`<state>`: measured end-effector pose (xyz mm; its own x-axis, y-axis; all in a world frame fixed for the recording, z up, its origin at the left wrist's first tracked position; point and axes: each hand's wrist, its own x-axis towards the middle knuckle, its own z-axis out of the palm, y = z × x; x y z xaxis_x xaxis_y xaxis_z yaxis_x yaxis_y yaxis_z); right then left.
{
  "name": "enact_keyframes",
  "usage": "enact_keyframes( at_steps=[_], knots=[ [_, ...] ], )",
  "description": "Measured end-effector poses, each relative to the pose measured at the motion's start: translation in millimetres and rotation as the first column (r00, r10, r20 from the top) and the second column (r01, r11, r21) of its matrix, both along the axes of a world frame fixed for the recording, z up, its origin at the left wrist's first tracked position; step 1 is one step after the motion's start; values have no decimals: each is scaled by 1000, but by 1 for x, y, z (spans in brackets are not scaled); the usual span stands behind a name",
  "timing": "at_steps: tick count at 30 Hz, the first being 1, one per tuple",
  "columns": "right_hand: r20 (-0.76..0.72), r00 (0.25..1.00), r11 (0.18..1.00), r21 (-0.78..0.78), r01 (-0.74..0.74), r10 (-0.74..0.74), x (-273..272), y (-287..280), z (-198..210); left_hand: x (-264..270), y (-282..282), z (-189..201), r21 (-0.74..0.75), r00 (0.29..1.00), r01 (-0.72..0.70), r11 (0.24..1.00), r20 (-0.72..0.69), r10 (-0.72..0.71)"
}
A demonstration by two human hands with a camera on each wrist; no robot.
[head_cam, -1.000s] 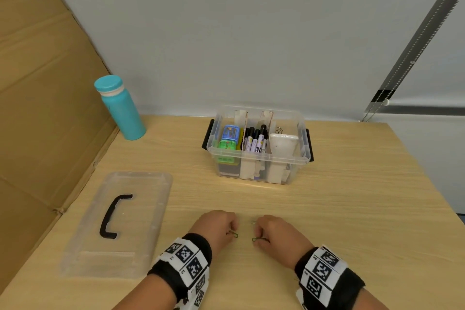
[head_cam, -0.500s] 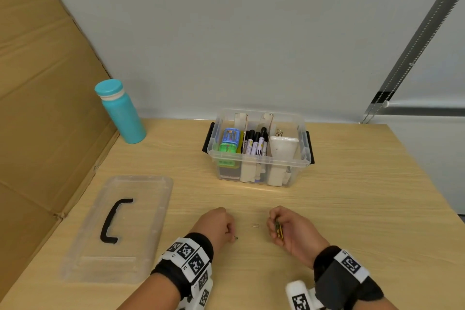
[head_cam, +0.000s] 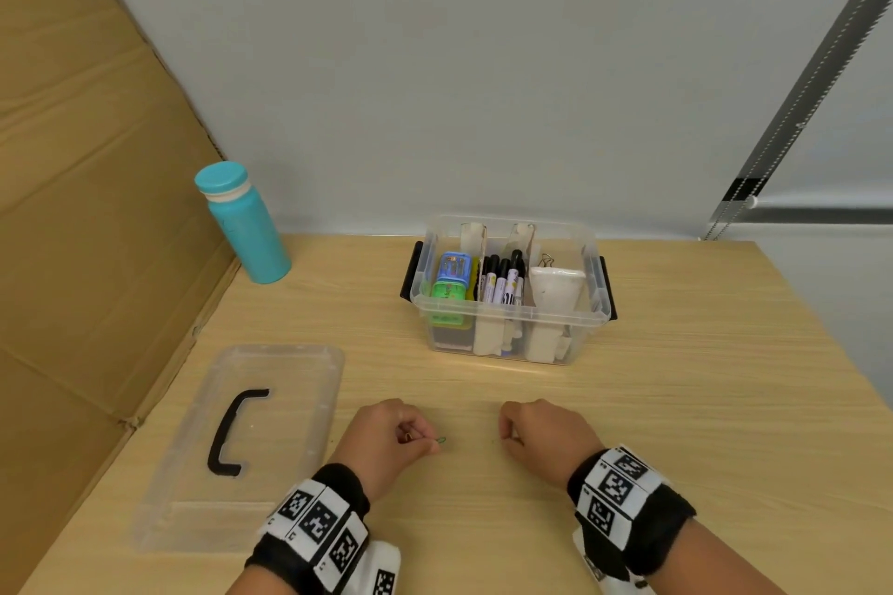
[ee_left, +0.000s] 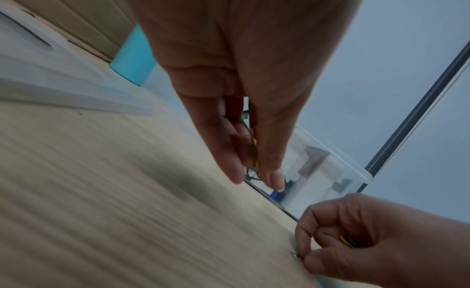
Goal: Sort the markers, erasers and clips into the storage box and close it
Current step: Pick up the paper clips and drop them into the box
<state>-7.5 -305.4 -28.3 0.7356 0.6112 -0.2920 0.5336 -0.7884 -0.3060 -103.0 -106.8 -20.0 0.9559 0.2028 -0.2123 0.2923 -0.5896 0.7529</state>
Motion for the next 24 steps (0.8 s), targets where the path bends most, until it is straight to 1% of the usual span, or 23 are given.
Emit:
enact_keyframes(
  at_steps=[3,5,7,8,10,12,13,15,16,17,18,19,20,22,23,24],
  knots=[
    [26,998,993,-103,-59,62,-2,9,-2,-1,4,-1,-43,999,-31,999,6,31],
    [51,995,987,-139,-79,87,-3,12,-4,-1,4,1,-83,998,-48,995,23,50],
    [23,997,988,-138,-67,71,-3,8,2,0,4,5,-107,997,-55,993,48,61],
    [-8,999,994,-97,-45,44,-1,3,7,0,4,6,-108,996,-56,993,67,64],
    [-22,1000,998,63,20,-19,4,-7,26,0,4,12,-106,992,-56,993,110,68],
    [58,995,955,290,62,-82,12,-15,52,1,4,17,-104,988,-53,993,140,67],
    [125,984,908,415,63,-125,18,-17,65,2,4,19,-97,986,-50,994,151,65],
    [252,934,775,630,39,-252,35,-17,89,4,3,21,-78,984,-41,996,171,54],
    [279,908,721,692,35,-312,45,-16,96,5,2,22,-75,984,-38,996,174,51],
    [288,890,694,719,43,-353,55,-13,100,5,1,23,-74,984,-38,997,172,50],
    [283,886,698,714,62,-368,65,-9,98,6,0,23,-73,985,-36,997,167,48],
    [270,895,730,678,85,-355,74,-5,93,5,-2,23,-68,986,-31,997,163,42],
    [259,911,790,605,105,-320,83,-1,86,4,-3,24,-61,986,-25,998,163,35],
    [230,950,923,367,116,-211,95,4,75,2,-4,25,-50,985,-15,999,172,24],
    [192,966,958,262,118,-171,99,5,73,1,-3,26,-41,984,-12,999,178,19],
    [147,979,974,194,115,-144,102,5,75,0,-1,26,-30,983,-13,999,183,18]
  ],
)
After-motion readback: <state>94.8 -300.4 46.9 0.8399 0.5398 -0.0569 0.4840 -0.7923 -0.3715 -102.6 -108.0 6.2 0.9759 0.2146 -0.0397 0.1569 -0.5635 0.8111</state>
